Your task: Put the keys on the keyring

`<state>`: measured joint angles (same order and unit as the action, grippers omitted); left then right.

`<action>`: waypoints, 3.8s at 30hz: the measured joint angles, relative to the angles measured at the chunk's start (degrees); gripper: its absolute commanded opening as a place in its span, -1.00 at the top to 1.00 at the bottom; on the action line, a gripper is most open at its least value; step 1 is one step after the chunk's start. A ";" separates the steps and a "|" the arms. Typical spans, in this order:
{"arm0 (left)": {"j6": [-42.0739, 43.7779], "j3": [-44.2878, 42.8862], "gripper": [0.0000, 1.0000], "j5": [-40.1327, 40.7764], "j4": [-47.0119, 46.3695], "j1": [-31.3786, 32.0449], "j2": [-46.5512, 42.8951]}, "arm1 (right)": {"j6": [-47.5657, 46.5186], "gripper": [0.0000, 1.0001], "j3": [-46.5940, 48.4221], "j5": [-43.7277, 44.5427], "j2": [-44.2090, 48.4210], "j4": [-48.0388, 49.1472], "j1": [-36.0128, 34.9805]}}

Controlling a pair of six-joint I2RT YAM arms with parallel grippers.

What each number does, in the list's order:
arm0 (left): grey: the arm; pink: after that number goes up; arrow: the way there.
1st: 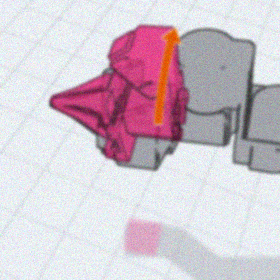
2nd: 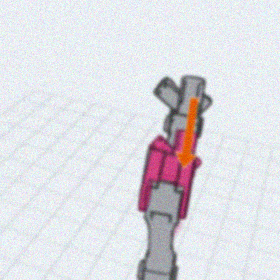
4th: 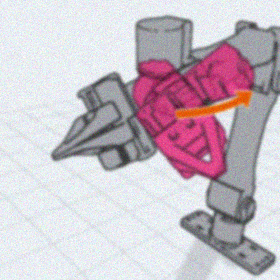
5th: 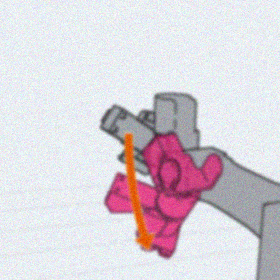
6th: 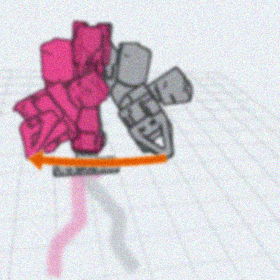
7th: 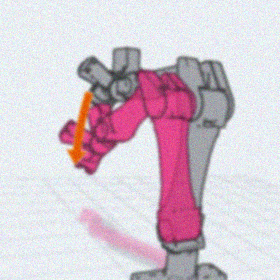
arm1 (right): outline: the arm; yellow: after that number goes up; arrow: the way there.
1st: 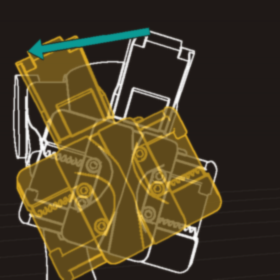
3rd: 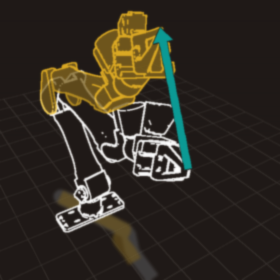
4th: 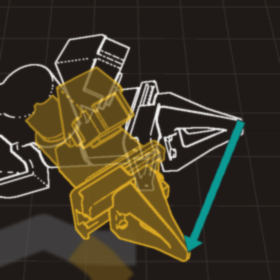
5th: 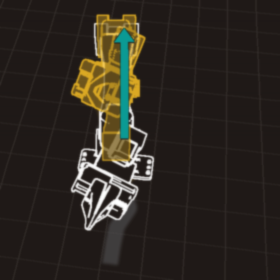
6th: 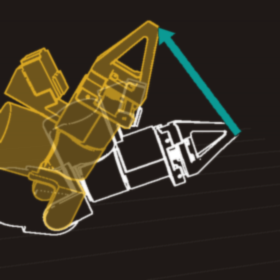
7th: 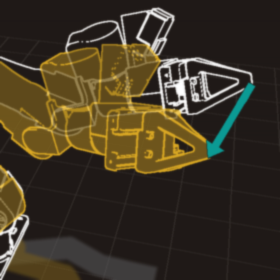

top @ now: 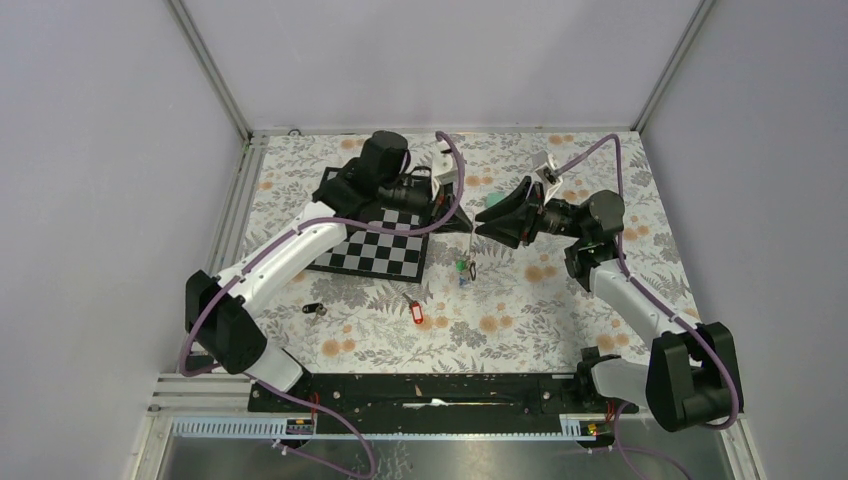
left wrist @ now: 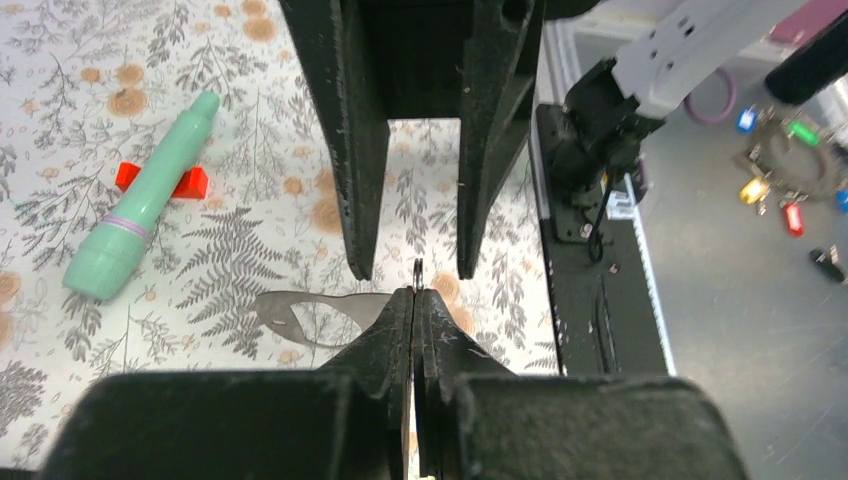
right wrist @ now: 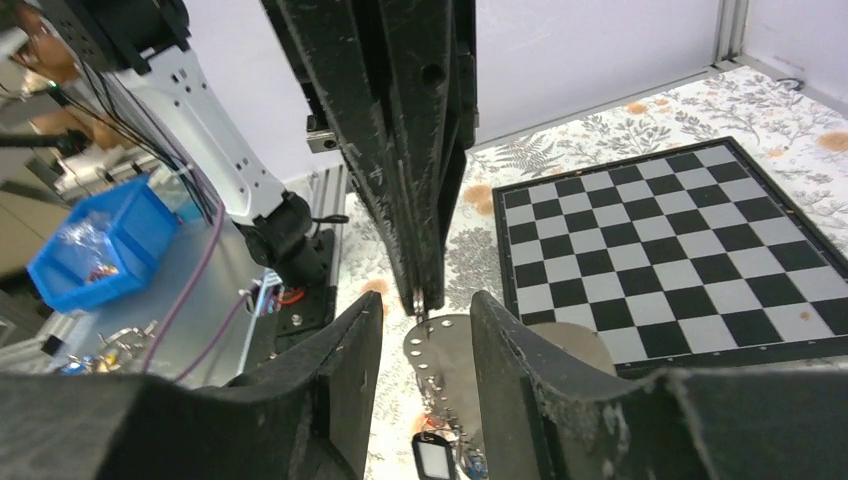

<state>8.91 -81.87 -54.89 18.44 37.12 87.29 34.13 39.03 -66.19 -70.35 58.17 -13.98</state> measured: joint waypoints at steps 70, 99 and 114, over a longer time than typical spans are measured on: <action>9.07 4.46 0.24 -1.05 4.44 -0.72 -0.85 | -18.49 1.00 2.60 -3.72 1.25 -21.35 -3.21; 4.55 3.43 1.00 -3.02 2.14 -0.70 0.35 | -17.81 1.00 2.23 -3.30 1.20 -21.14 -3.21; 19.78 8.13 1.00 3.48 6.23 0.09 -4.50 | -30.49 -0.08 3.52 -3.34 2.05 -34.27 -1.77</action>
<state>28.69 -73.73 -51.42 24.67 37.21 82.78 3.64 42.54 -69.54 -68.29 23.90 -15.75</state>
